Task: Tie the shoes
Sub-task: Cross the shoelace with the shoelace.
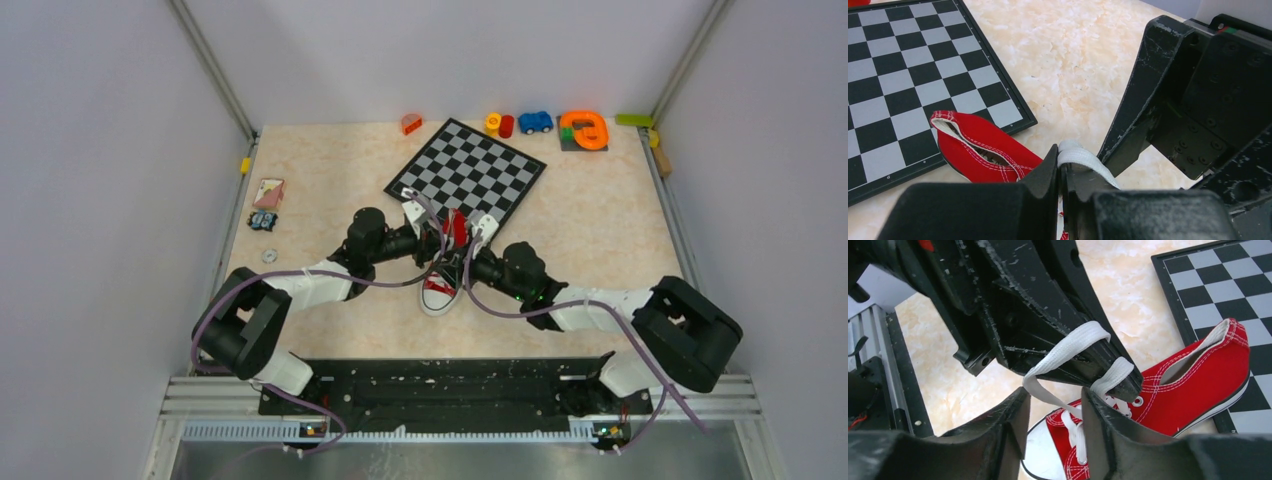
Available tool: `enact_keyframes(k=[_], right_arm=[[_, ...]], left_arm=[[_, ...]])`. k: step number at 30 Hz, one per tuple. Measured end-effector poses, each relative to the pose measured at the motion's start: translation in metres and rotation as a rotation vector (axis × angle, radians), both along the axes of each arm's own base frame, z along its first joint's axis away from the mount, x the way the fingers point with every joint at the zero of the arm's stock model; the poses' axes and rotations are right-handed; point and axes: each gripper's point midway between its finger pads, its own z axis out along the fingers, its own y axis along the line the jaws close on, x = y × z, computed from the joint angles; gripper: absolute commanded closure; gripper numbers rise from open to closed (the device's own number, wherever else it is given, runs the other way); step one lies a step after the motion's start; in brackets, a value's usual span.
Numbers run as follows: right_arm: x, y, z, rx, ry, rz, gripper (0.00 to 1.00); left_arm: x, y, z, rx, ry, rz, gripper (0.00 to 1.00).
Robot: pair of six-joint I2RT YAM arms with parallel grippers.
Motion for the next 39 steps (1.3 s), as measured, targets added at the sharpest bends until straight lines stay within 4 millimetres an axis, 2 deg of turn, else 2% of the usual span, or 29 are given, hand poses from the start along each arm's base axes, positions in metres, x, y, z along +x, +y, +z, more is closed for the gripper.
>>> enact_keyframes(k=[4, 9, 12, 15, 17, 19, 21, 24, 27, 32, 35, 36, 37, 39], right_arm=[[0.004, 0.004, 0.001, 0.008, -0.002, -0.004, 1.00], [0.001, 0.001, 0.010, 0.028, 0.022, -0.017, 1.00], [-0.003, -0.012, 0.044, 0.082, -0.003, -0.054, 1.00], [-0.009, -0.030, 0.088, 0.153, -0.040, -0.090, 1.00], [-0.007, -0.039, 0.107, 0.176, -0.044, -0.113, 1.00], [0.001, -0.048, 0.113, 0.168, -0.030, -0.150, 1.00], [0.011, -0.059, 0.105, 0.134, 0.000, -0.192, 1.00], [0.025, -0.075, 0.074, 0.035, 0.078, -0.255, 1.00], [0.032, -0.081, 0.046, -0.051, 0.132, -0.280, 1.00], [0.032, -0.075, 0.011, -0.120, 0.204, -0.248, 1.00], [0.033, -0.069, 0.004, -0.109, 0.230, -0.228, 1.00], [0.035, -0.068, 0.002, -0.100, 0.243, -0.225, 0.92], [0.036, -0.067, -0.001, -0.096, 0.257, -0.223, 0.74], [0.038, -0.070, -0.006, -0.091, 0.289, -0.237, 0.65]], left_arm=[[0.001, 0.000, 0.000, 0.000, -0.002, 0.007, 0.93], [0.002, 0.001, 0.001, 0.000, -0.003, 0.011, 0.92], [0.001, 0.001, 0.001, 0.000, -0.003, 0.010, 0.92], [0.000, 0.000, 0.000, 0.003, 0.002, 0.005, 0.92], [0.000, 0.000, 0.000, 0.003, 0.002, 0.004, 0.92], [0.000, 0.000, 0.000, 0.003, 0.002, 0.004, 0.92], [0.000, 0.000, 0.000, 0.003, 0.003, 0.004, 0.92], [0.000, 0.000, 0.000, 0.003, 0.002, 0.004, 0.92], [0.000, 0.000, -0.001, 0.006, 0.003, 0.004, 0.92], [-0.001, 0.001, -0.002, 0.010, 0.006, 0.004, 0.92], [-0.001, 0.001, -0.002, 0.013, 0.009, 0.004, 0.92], [-0.002, 0.001, -0.002, 0.013, 0.007, 0.004, 0.92], [-0.002, 0.001, -0.001, 0.013, 0.007, 0.004, 0.92], [-0.002, 0.001, -0.001, 0.012, 0.005, 0.004, 0.92]])
